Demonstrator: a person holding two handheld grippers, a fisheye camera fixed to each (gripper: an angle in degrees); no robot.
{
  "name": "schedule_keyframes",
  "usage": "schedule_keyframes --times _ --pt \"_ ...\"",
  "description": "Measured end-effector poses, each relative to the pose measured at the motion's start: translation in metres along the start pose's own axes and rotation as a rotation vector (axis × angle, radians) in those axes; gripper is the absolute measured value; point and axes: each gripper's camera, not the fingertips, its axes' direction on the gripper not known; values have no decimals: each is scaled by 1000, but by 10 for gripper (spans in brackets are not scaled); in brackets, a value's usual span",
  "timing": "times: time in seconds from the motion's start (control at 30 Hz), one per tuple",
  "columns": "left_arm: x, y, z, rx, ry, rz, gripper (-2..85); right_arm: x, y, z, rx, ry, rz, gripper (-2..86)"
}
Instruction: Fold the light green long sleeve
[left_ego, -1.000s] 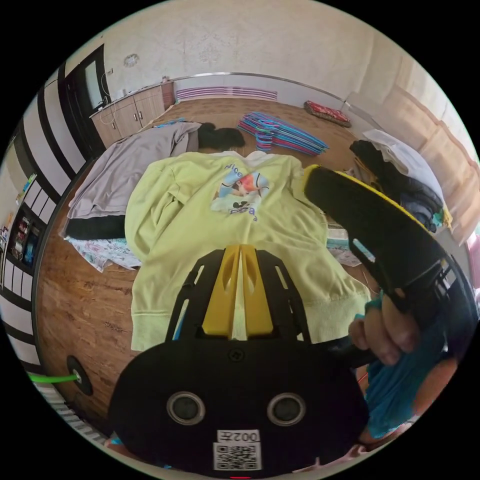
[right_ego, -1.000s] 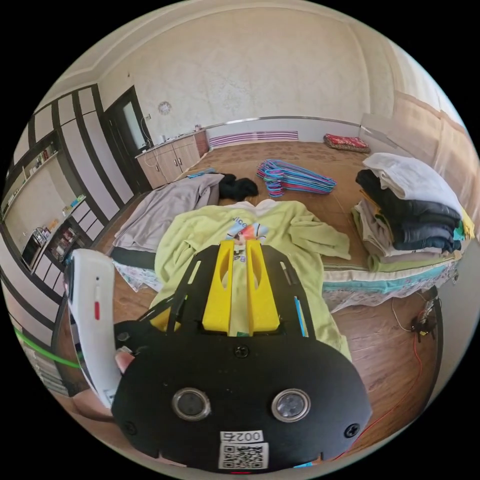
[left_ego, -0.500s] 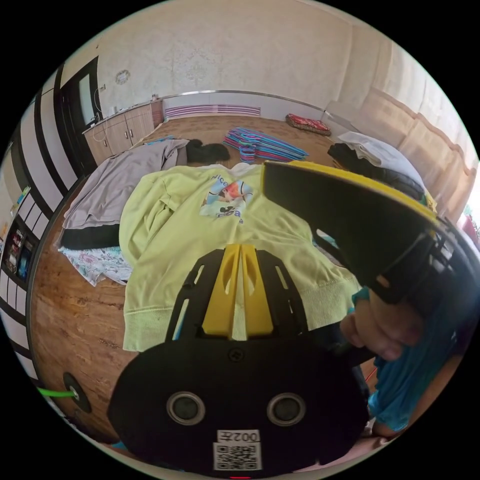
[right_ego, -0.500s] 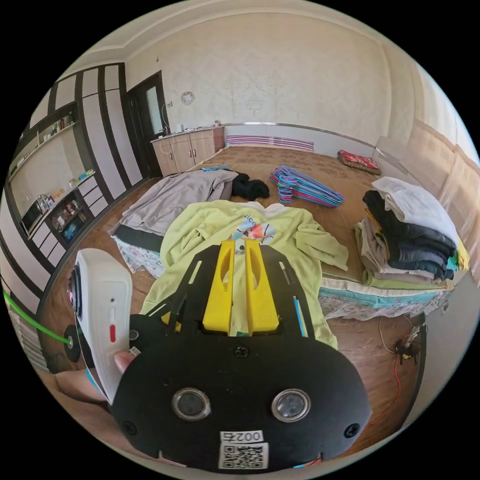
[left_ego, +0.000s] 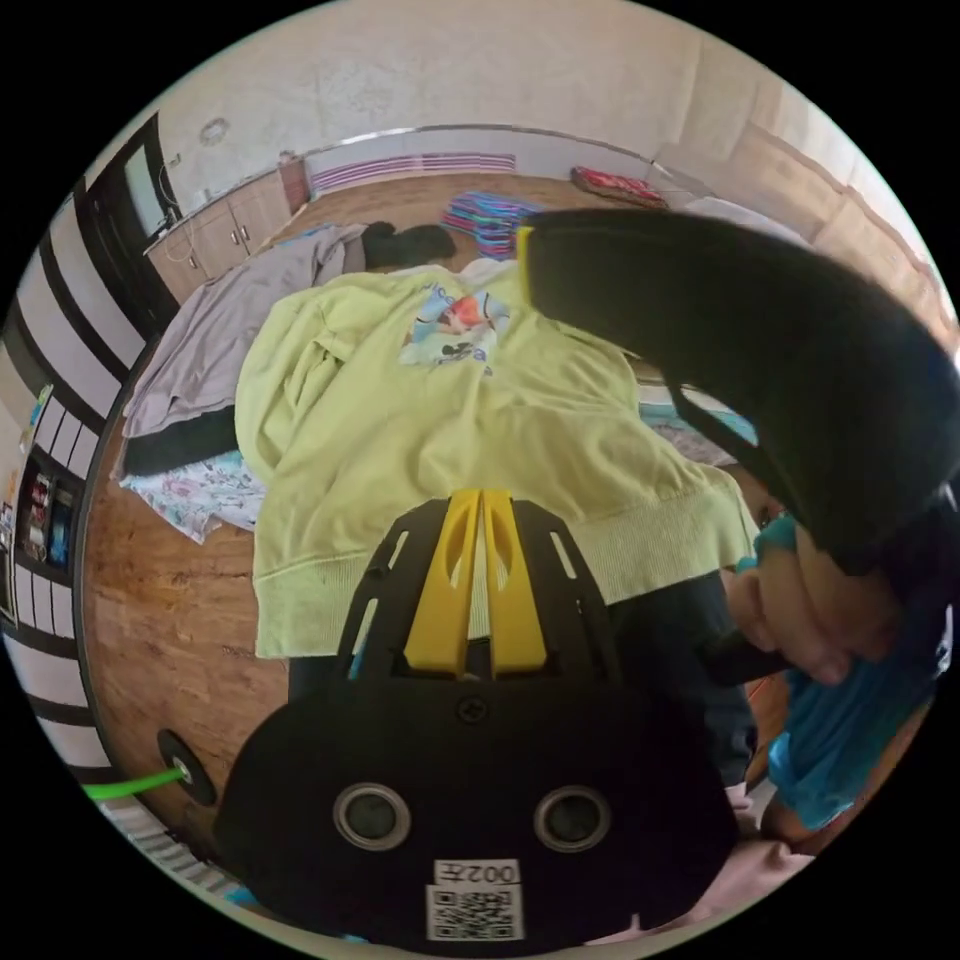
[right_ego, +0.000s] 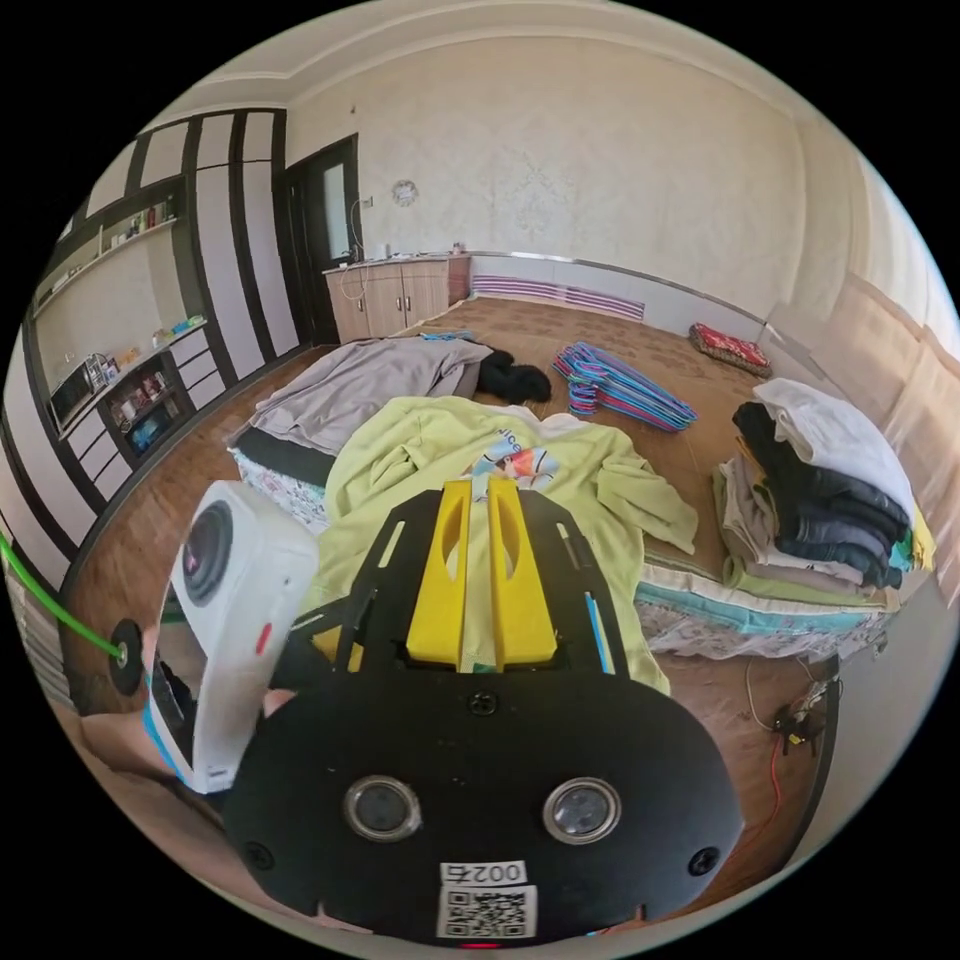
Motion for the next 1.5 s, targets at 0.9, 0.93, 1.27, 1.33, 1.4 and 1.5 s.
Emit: schedule_keyframes --times 0.9,0.93,1.27,1.33,1.4,1.5 --pt "-241 138 -17 188 47 -72 -9 -118 85 60 -274 -448 -725 89" --pt "-244 141 -15 174 51 -61 -8 -120 86 62 -272 -447 -724 85" --pt "-273 178 15 118 259 206 79 -101 85 58 -206 -446 -580 4" --pt "-277 179 25 85 253 204 88 -100 85 57 -204 -441 -577 9" --pt "-283 180 34 80 253 185 84 -98 87 55 -195 -425 -576 11" --pt "-290 182 43 77 268 171 66 -96 91 50 -178 -392 -579 6"
